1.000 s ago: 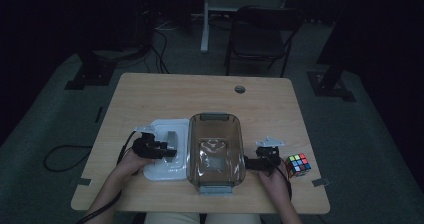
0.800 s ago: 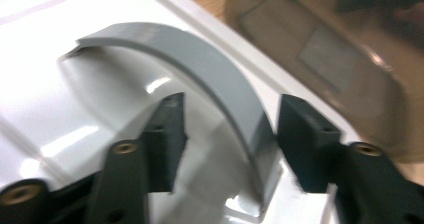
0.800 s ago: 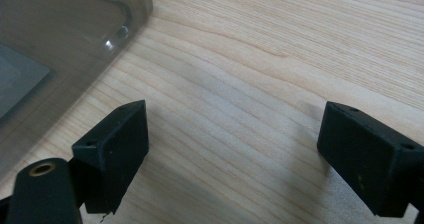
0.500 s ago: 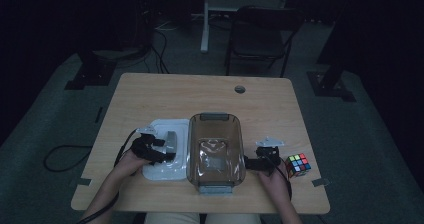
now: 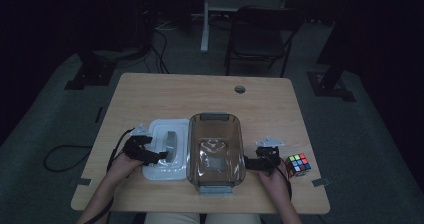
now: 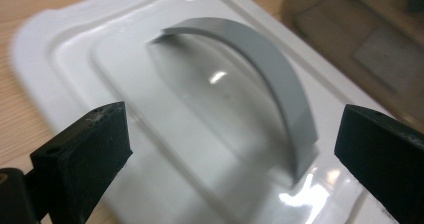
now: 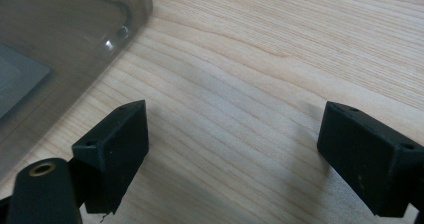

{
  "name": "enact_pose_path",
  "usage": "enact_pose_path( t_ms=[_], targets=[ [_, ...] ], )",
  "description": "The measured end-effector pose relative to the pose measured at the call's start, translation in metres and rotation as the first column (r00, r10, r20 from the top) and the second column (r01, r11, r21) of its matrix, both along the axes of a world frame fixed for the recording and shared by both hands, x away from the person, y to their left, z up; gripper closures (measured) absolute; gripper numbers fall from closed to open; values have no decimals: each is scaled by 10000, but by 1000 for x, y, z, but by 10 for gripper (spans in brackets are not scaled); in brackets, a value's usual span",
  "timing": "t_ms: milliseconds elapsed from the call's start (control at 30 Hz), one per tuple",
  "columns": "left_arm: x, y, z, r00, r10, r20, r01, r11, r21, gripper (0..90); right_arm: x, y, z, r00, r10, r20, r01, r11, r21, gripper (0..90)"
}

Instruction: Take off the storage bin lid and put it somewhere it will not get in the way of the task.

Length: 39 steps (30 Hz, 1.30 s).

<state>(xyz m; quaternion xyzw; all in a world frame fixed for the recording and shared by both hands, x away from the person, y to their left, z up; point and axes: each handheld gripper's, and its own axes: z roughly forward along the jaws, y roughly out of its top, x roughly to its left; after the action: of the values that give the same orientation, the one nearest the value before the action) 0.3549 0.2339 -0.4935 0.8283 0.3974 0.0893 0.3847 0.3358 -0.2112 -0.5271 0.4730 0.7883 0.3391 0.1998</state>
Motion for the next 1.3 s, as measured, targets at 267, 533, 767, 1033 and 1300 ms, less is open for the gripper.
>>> enact_pose_path(
  t_ms=[267,533,767,1033,1300],
  targets=[
    [-10,13,2,9870,1247,1011,-1291,9909,384,21,0,0,0,10000,3,2,-3,10000,-4,128],
    [-20,30,-5,9551,2623,1376,-2713,9611,510,22,0,0,0,10000,4,5,-4,10000,-2,128],
    [-25,44,-10,9104,3924,1307,-4000,9158,369,22,0,0,0,10000,3,6,-3,10000,-3,128],
    [-29,62,-18,8493,5102,1357,-5230,8482,839,21,0,0,0,10000,3,1,-3,10000,-4,128],
    [-28,70,-29,8353,5381,1128,-5493,8250,1327,22,0,0,0,10000,5,7,-5,10000,-5,128]
  ],
)
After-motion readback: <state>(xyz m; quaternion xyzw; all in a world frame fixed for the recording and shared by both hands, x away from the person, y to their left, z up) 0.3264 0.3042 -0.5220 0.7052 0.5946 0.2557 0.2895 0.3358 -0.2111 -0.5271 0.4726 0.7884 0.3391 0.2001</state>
